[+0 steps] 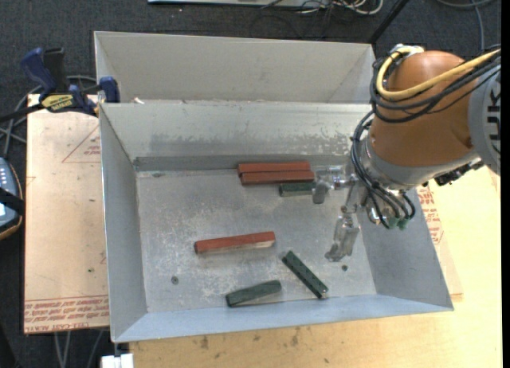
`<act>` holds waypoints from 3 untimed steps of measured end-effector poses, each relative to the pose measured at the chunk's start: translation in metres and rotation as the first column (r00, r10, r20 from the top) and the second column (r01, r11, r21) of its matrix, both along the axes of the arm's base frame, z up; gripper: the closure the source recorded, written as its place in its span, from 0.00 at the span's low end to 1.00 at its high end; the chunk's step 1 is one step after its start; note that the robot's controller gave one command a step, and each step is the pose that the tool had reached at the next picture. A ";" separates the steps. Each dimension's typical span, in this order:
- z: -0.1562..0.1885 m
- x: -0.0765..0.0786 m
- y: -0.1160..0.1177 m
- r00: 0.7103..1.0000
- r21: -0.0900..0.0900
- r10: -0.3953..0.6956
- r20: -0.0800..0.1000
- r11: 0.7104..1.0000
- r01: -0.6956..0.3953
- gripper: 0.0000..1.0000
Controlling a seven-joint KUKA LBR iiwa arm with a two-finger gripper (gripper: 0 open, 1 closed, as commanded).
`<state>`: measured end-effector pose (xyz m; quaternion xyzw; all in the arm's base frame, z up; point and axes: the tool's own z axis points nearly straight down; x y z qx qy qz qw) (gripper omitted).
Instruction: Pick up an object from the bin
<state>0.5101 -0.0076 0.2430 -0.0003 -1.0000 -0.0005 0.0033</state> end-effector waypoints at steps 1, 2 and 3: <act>0.003 0.001 0.000 1.000 0.000 0.000 0.007 1.000 0.000 0.00; -0.061 -0.004 -0.011 0.997 0.001 -0.074 0.012 0.997 0.074 0.00; -0.086 -0.016 -0.020 0.955 -0.001 -0.295 0.003 0.955 0.295 0.00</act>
Offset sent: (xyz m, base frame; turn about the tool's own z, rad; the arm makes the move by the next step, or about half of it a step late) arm -0.0147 -0.0306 -0.1730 0.2049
